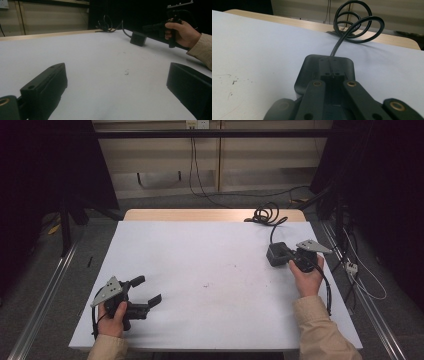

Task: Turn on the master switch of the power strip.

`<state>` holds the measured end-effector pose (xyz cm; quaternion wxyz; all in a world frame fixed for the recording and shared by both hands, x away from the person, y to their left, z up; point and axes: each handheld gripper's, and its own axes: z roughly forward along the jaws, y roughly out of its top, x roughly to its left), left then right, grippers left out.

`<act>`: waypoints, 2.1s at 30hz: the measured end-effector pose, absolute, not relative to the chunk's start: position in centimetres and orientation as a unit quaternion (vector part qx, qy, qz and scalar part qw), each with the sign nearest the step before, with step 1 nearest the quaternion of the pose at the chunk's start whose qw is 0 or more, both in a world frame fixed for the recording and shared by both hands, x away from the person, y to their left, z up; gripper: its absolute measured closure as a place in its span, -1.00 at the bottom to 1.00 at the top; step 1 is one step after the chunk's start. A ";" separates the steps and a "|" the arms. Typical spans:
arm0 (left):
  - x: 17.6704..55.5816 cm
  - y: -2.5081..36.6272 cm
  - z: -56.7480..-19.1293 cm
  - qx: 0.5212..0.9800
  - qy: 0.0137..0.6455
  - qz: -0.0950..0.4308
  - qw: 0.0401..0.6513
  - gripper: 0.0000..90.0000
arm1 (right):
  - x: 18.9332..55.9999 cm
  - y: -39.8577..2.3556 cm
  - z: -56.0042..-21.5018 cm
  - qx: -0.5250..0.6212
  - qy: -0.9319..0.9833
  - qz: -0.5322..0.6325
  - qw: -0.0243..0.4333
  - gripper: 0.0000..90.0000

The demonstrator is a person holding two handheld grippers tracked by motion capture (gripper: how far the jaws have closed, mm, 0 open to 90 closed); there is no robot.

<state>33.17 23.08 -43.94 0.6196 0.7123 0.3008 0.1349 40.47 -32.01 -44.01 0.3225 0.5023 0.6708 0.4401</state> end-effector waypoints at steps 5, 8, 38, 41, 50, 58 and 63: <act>33.2 23.1 -43.9 0.712 0.301 0.135 0.620 -0.94 | 40.5 -32.0 -44.0 0.501 0.672 0.438 0.324 1.00; 33.2 23.1 -43.9 0.712 0.301 0.135 0.620 -0.94 | 40.5 -32.0 -44.0 0.503 0.670 0.440 0.324 1.00; 33.4 23.0 -44.0 0.712 0.301 0.132 0.621 -0.94 | 40.3 -32.0 -43.3 0.514 0.654 0.472 0.292 -0.18; 33.4 22.9 -44.0 0.712 0.300 0.132 0.621 -0.94 | 40.2 -31.8 -43.2 0.511 0.659 0.472 0.289 -0.26; 33.4 23.0 -44.0 0.710 0.302 0.132 0.622 -0.94 | 39.4 -30.6 -42.6 0.501 0.668 0.484 0.263 -0.55; 33.4 23.0 -44.0 0.709 0.303 0.131 0.623 -0.94 | 38.2 -29.3 -42.5 0.482 0.682 0.492 0.246 -0.68; 33.4 23.0 -44.0 0.709 0.303 0.131 0.623 -0.94 | 37.3 -29.2 -42.7 0.481 0.683 0.496 0.236 -0.72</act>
